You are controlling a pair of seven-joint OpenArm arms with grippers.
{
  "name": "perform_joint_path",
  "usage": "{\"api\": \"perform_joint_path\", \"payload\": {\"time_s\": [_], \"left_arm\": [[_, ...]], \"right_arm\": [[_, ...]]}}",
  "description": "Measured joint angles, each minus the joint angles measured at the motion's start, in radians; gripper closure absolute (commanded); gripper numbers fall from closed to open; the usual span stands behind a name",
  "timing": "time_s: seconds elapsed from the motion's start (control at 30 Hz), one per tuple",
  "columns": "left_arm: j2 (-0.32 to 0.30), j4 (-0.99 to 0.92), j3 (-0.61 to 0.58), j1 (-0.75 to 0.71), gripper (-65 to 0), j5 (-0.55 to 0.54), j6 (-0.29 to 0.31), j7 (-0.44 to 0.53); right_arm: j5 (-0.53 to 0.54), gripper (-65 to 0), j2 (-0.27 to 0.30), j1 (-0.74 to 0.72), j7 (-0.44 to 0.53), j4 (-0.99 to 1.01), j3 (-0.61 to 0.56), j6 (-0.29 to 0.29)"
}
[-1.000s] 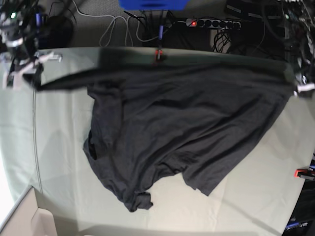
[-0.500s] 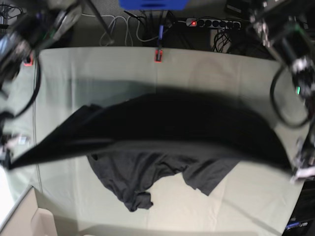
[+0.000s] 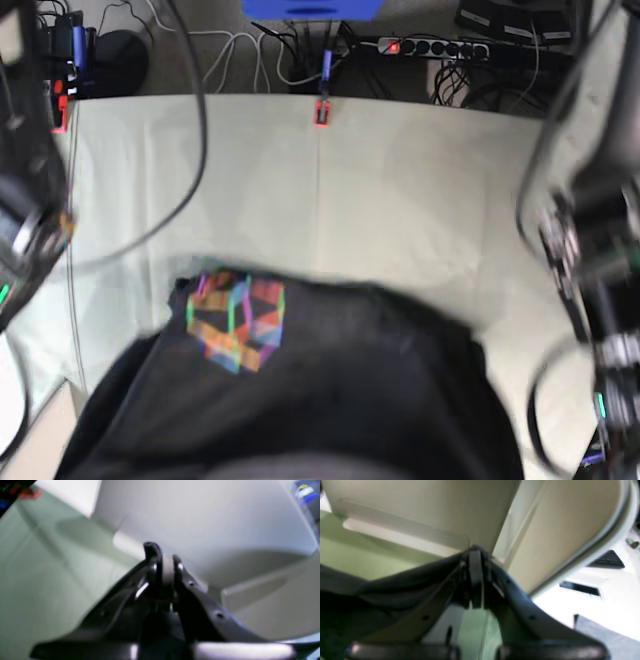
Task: Layout the t-shirt on the table in an organized manner, then fold the t-shirt properly
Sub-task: 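Raise the shirt high with both grippers and shake it out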
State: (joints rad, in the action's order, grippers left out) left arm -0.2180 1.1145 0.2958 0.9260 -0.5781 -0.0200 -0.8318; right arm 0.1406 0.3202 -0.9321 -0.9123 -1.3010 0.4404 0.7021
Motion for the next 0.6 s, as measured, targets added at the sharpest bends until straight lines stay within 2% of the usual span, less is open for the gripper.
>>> {"api": "perform_joint_path", "payload": {"time_s": [0.07,0.3,0.37,0.53,0.6], "left_arm": [[-0.001,-0.073,-0.039,0.101,-0.2,0.039,-0.003,0.059],[-0.002,-0.133,-0.101,0.314,-0.2,0.043,0.003,0.081],[-0.003,-0.130,-0.100,0.346,-0.2,0.043,0.003,0.085],[-0.003,-0.114,-0.100,0.332,-0.2,0.043,0.005,0.069],[-0.019,-0.065,-0.107,0.316,-0.2,0.040,0.005,-0.014]], "right_arm": [[-0.002,0.0,0.021,-0.101,0.048,0.104,-0.018,-0.008],[0.001,0.0,0.093,-0.352,0.076,0.222,-0.055,-0.003],[0.018,0.0,0.105,-0.354,0.097,0.223,-0.054,-0.003],[-0.002,0.0,0.121,-0.321,0.038,0.234,-0.053,0.000],[0.002,0.0,0.142,-0.322,0.011,0.188,-0.050,0.000]]}}
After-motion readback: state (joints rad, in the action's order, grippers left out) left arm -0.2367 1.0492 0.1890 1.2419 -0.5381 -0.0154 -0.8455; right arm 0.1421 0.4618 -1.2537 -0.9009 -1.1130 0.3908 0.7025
